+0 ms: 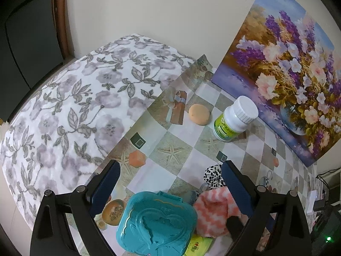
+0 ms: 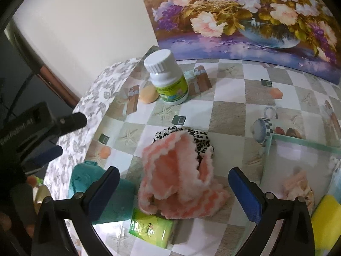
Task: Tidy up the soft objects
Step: 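Close right gripper on the pink-white knit cloth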
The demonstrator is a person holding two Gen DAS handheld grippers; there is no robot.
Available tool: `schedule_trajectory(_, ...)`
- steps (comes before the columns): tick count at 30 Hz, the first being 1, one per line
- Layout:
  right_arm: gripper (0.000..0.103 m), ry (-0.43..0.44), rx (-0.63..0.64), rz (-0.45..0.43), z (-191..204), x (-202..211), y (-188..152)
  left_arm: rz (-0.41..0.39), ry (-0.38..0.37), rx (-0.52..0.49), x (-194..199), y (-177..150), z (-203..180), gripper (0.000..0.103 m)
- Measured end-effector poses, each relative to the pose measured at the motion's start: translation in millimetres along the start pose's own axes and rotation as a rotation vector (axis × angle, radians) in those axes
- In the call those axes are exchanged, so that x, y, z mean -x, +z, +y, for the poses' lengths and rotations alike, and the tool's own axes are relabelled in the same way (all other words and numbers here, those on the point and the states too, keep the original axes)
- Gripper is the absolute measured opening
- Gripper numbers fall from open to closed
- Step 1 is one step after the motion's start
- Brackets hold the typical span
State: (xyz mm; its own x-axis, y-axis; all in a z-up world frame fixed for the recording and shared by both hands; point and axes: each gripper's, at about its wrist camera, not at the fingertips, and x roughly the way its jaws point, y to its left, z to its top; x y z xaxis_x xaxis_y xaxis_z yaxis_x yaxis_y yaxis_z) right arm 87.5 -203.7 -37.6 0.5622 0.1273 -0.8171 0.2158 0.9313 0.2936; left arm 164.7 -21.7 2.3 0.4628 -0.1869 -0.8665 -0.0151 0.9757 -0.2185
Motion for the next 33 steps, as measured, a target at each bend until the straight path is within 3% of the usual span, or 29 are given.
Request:
schedule_trajectory(4,0.103,-0.061,0.058,-0.018,9,-3,-2,0.008,0.002,-0.014,-1,-1,-2,0.096)
schedule_trajectory(15,0.103,-0.060,0.076,0.038,11,-19,-7,0.014,0.008,-0.014,-2,-2,-2,0.096)
schedule_trajectory(24,0.103,-0.093,0.101,0.024,12,-26,-12,0.030,0.008,-0.029,-5,-4,-7,0.096)
schedule_trajectory(30,0.066,-0.072,0.131,0.013,13,-27,-13,0.043,0.005,-0.036,-7,-5,-9,0.096)
schedule_trajectory(32,0.045,-0.068,0.115,0.012,8,-26,-12,0.056,0.001,-0.032,-8,-5,-10,0.096)
schedule_trajectory(33,0.041,-0.056,0.102,0.009,5,-25,-11,0.062,-0.001,-0.030,-9,-6,-10,0.096)
